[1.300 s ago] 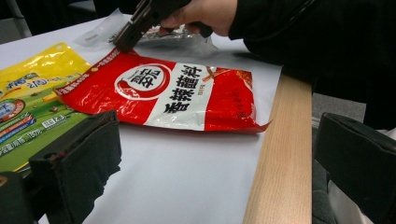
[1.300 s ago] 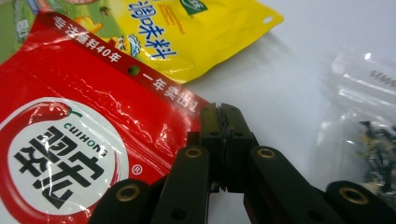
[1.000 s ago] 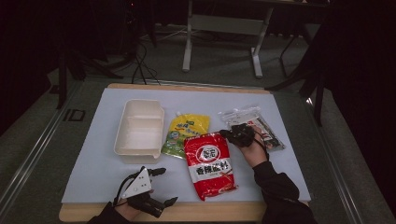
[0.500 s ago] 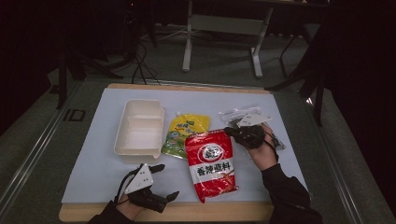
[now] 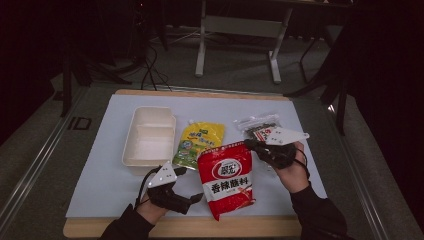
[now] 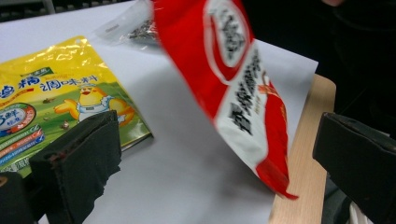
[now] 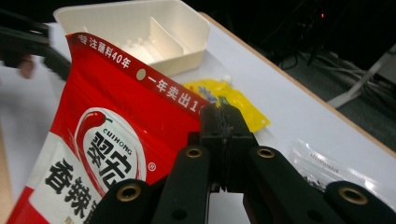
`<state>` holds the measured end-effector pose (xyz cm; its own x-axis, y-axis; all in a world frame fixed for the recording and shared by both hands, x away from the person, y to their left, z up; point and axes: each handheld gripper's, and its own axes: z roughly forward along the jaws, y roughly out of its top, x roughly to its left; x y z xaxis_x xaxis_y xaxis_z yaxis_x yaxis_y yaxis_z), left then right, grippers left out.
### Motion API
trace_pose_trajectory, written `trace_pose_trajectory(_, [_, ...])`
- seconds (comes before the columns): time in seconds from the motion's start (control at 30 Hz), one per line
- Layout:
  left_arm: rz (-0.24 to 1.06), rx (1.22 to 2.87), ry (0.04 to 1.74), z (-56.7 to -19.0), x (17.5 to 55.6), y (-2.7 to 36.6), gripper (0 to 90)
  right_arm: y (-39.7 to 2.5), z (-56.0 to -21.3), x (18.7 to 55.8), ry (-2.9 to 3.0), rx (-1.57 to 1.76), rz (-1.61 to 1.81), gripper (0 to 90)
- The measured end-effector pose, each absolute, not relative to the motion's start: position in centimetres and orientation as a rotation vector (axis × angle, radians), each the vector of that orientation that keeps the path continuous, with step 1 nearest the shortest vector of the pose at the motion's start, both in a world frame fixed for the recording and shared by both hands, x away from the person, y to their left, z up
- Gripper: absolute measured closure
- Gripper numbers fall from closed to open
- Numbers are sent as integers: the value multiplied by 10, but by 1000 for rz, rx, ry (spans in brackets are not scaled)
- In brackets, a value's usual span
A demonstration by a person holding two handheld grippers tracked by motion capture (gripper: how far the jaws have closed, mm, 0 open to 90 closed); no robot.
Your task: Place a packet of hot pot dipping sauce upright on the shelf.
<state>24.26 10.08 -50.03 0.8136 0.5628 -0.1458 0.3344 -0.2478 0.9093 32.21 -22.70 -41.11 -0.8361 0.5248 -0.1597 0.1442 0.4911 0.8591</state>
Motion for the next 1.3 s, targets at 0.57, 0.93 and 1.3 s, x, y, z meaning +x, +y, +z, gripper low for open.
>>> trace_pose_trajectory(0.57, [117, 1890, 549, -493, 264, 64, 492, -230, -392, 288, 2313, 459, 1332, 895])
trace_pose_trajectory(0.93, [108, 1917, 471, -481, 257, 52, 900, -240, -390, 279, 2302, 456, 1333, 894])
trace_pose_trajectory(1.3, [128, 1946, 389, -458, 244, 46, 900, -250, -377, 266, 2281, 432, 1368, 893])
